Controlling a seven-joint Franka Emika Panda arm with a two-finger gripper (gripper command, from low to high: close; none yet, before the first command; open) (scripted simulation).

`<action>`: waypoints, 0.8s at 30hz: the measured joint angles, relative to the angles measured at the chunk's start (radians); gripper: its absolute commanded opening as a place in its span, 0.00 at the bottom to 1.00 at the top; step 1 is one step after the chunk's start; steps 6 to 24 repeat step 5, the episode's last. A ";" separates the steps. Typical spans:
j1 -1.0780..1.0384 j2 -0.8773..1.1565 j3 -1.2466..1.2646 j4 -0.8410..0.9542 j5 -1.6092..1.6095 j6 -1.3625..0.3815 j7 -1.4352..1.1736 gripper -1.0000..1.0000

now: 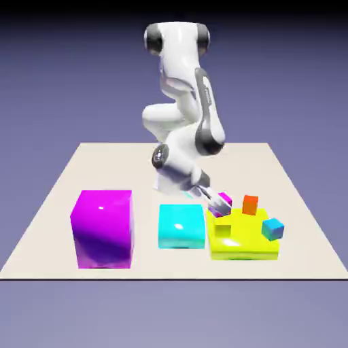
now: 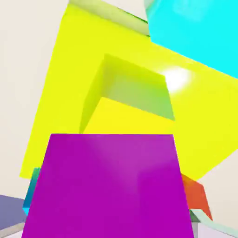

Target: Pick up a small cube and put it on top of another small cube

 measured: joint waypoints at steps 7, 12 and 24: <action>-0.055 -0.095 -0.047 0.042 -0.107 -0.131 0.076 1.00; -0.055 -0.095 -0.047 0.042 -0.107 -0.131 0.076 1.00; -0.055 -0.095 -0.047 0.042 -0.107 -0.131 0.076 1.00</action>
